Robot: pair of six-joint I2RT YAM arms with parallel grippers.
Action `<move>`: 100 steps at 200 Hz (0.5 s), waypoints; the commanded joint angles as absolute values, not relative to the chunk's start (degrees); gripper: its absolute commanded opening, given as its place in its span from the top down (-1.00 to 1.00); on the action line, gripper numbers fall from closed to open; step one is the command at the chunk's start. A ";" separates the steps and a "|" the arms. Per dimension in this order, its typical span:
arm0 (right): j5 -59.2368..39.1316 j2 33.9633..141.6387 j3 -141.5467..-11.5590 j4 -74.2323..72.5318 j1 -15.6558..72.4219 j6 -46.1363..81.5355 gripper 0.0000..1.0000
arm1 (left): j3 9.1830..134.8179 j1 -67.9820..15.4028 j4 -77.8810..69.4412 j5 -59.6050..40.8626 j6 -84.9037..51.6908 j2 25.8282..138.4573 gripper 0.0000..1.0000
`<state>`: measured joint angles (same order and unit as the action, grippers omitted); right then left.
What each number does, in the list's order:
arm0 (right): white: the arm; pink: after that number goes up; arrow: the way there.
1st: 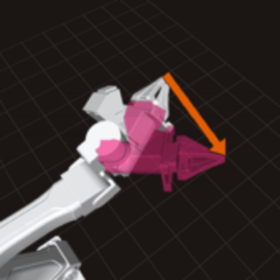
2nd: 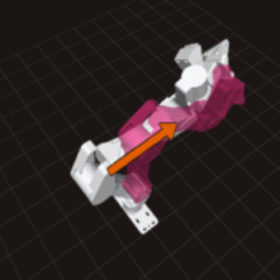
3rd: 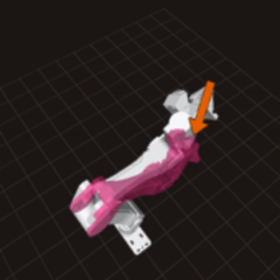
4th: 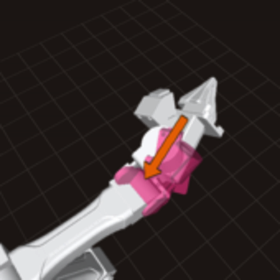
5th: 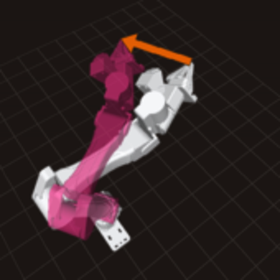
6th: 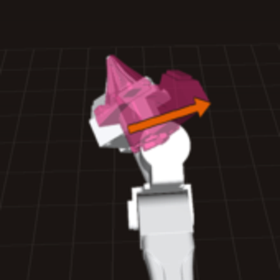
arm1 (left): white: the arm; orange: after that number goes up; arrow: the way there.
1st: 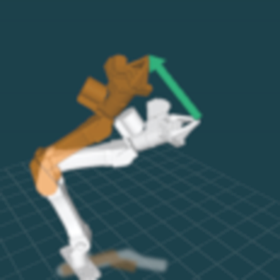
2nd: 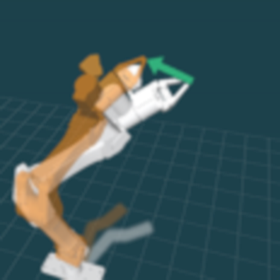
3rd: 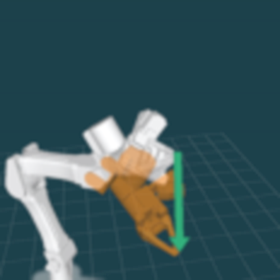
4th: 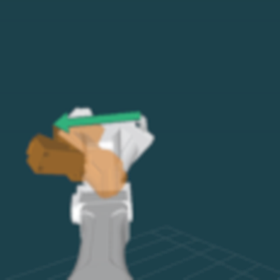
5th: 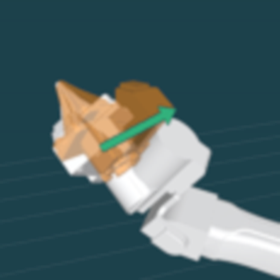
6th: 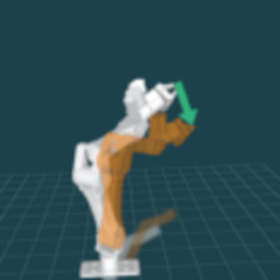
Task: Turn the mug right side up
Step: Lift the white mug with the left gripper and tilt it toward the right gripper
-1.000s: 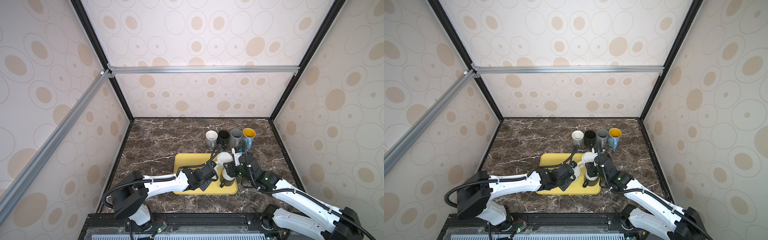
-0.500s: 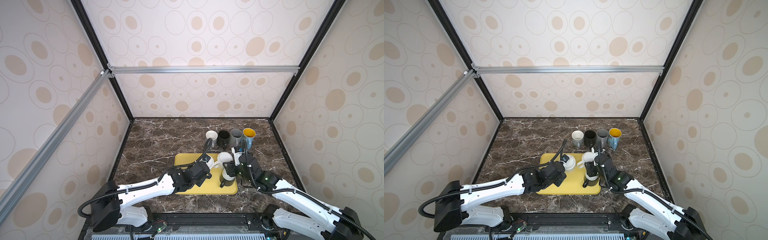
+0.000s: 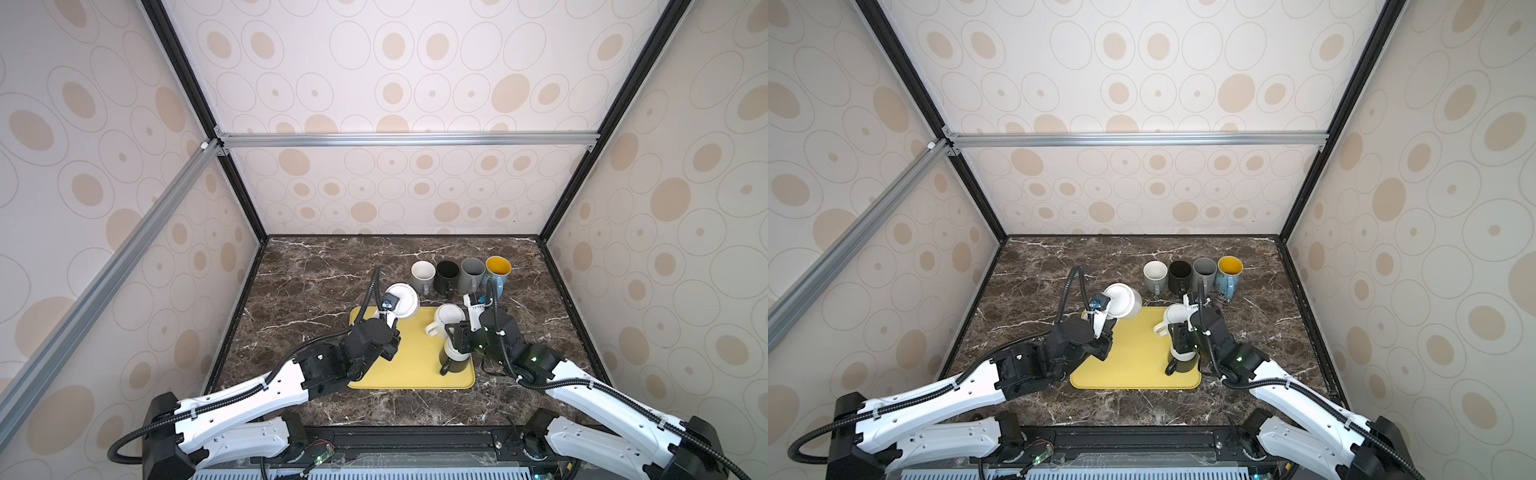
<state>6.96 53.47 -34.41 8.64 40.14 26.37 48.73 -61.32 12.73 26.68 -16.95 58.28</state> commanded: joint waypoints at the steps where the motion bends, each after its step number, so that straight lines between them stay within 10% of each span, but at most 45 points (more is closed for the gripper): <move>1: 5.56 50.46 -32.69 4.49 40.31 27.65 -0.05 | 48.50 -60.28 -1.27 28.04 -15.04 53.86 1.00; 100: -9.80 39.76 -27.53 -8.83 40.28 28.90 -0.06 | 42.77 -51.11 -23.33 2.34 -26.13 49.27 1.00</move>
<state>-2.55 39.68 -26.98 -4.34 40.14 28.10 42.63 -53.30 -10.90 11.70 -20.95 49.52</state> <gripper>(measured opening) 0.532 0.169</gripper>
